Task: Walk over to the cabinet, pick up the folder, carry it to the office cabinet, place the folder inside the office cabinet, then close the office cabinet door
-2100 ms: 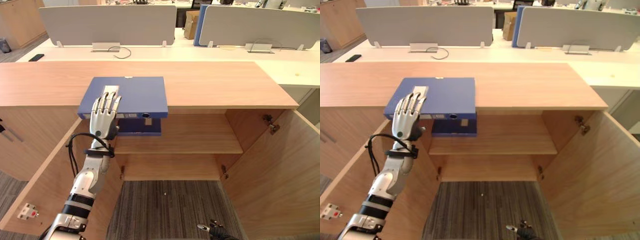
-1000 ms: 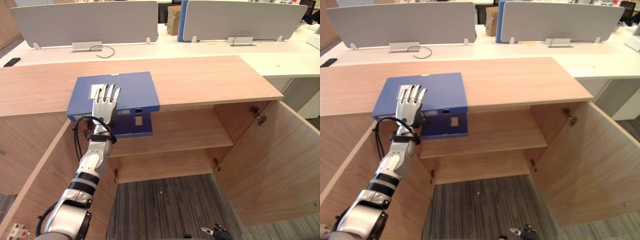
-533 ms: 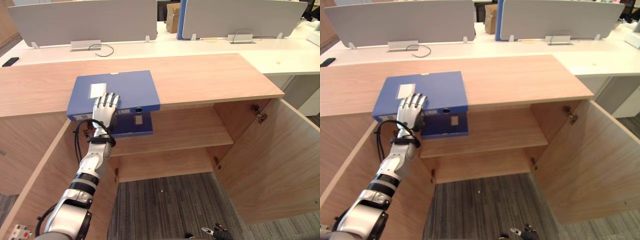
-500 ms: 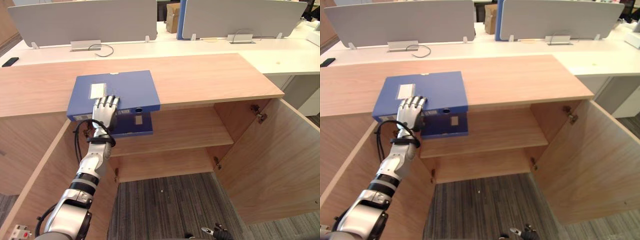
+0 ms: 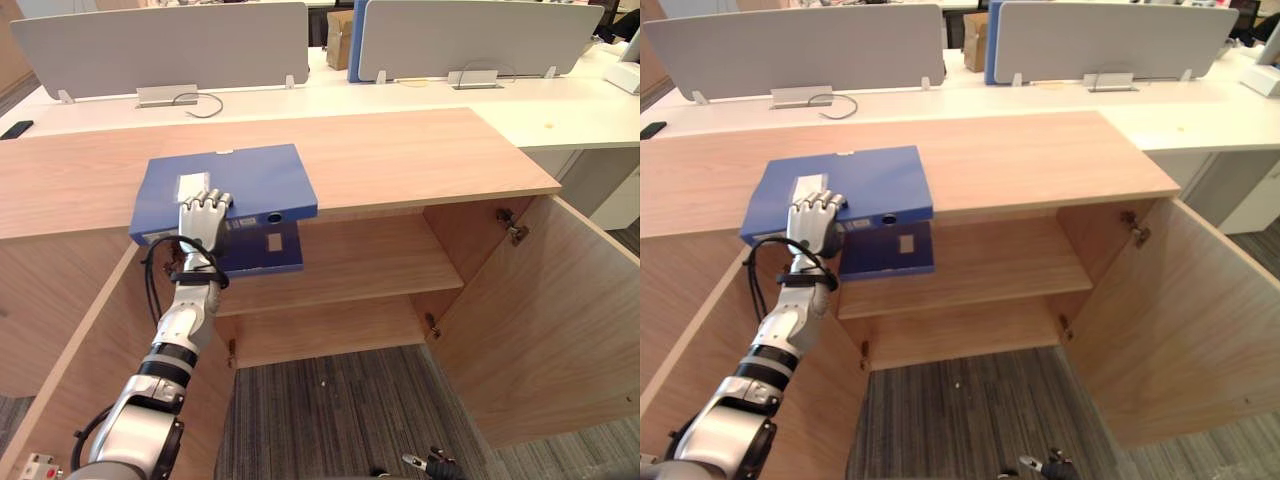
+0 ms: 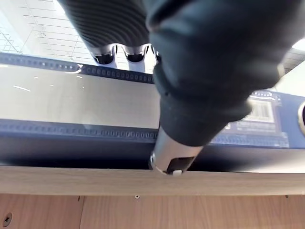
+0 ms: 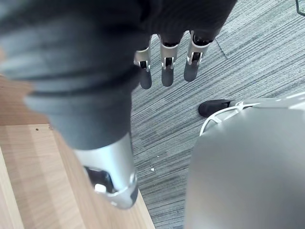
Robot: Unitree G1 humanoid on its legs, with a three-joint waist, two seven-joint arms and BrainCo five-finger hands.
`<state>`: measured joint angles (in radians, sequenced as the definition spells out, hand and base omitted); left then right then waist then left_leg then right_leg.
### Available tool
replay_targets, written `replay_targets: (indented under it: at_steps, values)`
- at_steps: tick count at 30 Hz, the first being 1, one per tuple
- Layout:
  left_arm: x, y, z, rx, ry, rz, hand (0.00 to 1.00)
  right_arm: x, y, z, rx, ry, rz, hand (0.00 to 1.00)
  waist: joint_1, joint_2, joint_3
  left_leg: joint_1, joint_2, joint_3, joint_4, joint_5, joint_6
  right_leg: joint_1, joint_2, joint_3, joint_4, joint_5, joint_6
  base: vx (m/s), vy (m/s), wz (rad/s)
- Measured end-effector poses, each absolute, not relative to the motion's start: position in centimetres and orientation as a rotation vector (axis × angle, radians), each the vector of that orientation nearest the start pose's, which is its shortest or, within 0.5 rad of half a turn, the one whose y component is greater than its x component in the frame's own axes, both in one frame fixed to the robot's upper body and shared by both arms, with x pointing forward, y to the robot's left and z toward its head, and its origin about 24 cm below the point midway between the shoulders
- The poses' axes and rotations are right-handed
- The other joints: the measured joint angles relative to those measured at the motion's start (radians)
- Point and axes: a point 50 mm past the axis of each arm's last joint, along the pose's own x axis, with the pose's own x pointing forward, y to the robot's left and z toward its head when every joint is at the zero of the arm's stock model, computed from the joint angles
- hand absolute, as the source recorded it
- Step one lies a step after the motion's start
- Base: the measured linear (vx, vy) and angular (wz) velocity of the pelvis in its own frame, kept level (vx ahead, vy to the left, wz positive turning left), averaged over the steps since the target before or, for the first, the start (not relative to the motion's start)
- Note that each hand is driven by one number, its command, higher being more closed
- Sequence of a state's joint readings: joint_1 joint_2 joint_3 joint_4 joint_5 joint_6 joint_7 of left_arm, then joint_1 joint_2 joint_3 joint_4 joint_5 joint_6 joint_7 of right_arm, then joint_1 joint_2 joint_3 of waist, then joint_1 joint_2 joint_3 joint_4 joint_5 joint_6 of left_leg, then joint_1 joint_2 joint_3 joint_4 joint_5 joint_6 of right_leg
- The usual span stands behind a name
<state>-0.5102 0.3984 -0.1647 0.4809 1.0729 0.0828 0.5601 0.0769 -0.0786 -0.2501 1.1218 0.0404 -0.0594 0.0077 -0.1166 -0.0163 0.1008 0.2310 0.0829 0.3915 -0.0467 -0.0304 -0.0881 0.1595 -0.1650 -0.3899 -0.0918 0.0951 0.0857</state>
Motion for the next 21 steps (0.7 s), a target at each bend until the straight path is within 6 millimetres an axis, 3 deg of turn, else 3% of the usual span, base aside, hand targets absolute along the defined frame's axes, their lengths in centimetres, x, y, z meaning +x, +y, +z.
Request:
replay_targets:
  at_steps: [2,5,7,11,16,19,21]
  values:
    - [34.0,19.8,11.6,1.485,-0.429,0.433,1.0,8.2,-20.9,-16.4,0.1,1.114,-0.307,0.0,0.0,-0.001,0.0,0.0,0.0,0.0,0.0,0.0,0.0,0.0,0.0,0.0,0.0,0.0,0.0,0.0,0.0,0.0]
    - [33.0,17.6,13.3,1.378,-0.52,0.465,1.0,7.9,-21.0,-16.5,0.098,1.12,-0.311,0.0,0.005,-0.002,0.001,-0.001,-0.005,-0.001,0.0,-0.002,0.003,0.004,-0.004,-0.001,0.0,0.002,0.0,0.0,0.0,0.0]
    - [31.4,15.7,14.2,1.27,-0.591,0.458,1.0,7.8,-21.0,-16.5,0.097,1.124,-0.32,0.0,0.01,-0.002,0.001,-0.005,-0.009,-0.002,0.003,-0.003,0.006,0.002,-0.01,0.006,0.004,0.009,0.008,0.0,0.001,-0.02]
    - [26.7,11.2,15.5,0.867,-0.744,0.354,1.0,7.2,-21.0,-16.6,0.116,1.139,-0.35,0.0,0.031,-0.003,0.001,-0.011,-0.014,-0.002,0.012,-0.013,0.019,-0.003,-0.021,0.012,0.007,0.019,0.01,-0.03,0.005,-0.01]
    - [24.0,11.0,16.5,0.469,-0.772,0.247,1.0,9.0,-20.9,-15.5,0.211,0.995,-0.421,0.0,0.051,-0.001,-0.001,-0.039,-0.017,0.015,0.034,-0.021,0.021,-0.033,-0.028,0.041,0.008,0.019,0.011,-0.07,-0.008,-0.13]
    - [23.0,12.1,16.3,0.234,-0.731,0.184,1.0,12.4,-21.6,-12.2,0.251,0.735,-0.439,0.0,0.045,0.005,-0.003,-0.038,-0.013,0.029,0.034,-0.019,0.02,-0.036,-0.021,0.054,0.01,0.019,0.011,-0.06,-0.04,-0.13]
    - [22.4,12.9,16.0,0.093,-0.697,0.148,1.0,14.8,-22.5,-8.9,0.235,0.532,-0.447,0.0,0.04,0.006,-0.003,-0.038,-0.009,0.034,0.031,-0.018,0.017,-0.041,-0.017,0.061,0.01,0.018,0.011,-0.05,-0.041,-0.09]
